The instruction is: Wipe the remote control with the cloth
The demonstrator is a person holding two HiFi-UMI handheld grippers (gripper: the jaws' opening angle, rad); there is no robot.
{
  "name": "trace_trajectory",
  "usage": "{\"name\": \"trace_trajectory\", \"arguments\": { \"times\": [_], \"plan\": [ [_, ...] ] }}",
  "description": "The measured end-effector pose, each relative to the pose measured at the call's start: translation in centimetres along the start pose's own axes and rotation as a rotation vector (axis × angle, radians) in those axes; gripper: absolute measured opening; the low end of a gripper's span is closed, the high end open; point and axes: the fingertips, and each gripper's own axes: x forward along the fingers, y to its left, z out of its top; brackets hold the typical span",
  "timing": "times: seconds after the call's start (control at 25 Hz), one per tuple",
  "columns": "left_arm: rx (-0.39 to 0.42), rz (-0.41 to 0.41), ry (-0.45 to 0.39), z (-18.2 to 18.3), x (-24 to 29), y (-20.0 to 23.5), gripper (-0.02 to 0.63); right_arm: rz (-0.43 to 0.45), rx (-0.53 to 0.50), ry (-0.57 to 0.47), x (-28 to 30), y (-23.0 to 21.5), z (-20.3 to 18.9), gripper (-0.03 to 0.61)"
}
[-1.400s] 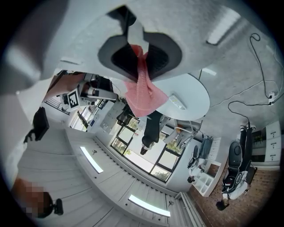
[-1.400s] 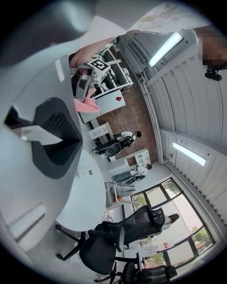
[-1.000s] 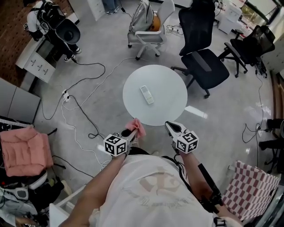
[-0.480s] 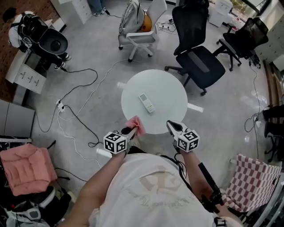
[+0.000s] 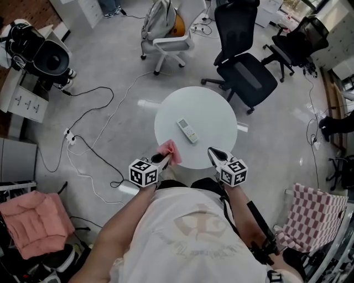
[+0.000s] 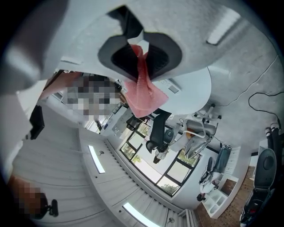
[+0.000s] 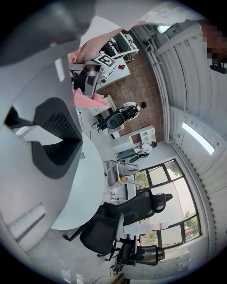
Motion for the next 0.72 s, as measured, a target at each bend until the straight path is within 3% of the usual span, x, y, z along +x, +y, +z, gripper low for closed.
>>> {"name": "trace_trajectory", "arguments": {
  "times": [0.24,0.52,0.72],
  "plan": [
    [-0.008,-0.010,0.005,0.4,-0.2,1.0,0.018,-0.008,-0.013,0.053,1.6,0.4,-0.7,0.008],
    [-0.028,-0.021,0.037,-0.5,0.5,1.8,0.018,-0.088,-0.014,0.155,3.4,-2.4,-2.9,0.008],
    [-0.050,-0.008,0.070,-0.2,0.9,2.7,0.020,-0.081,-0.049,0.240,5.4,-3.1,-4.1,0.008]
  ]
}}
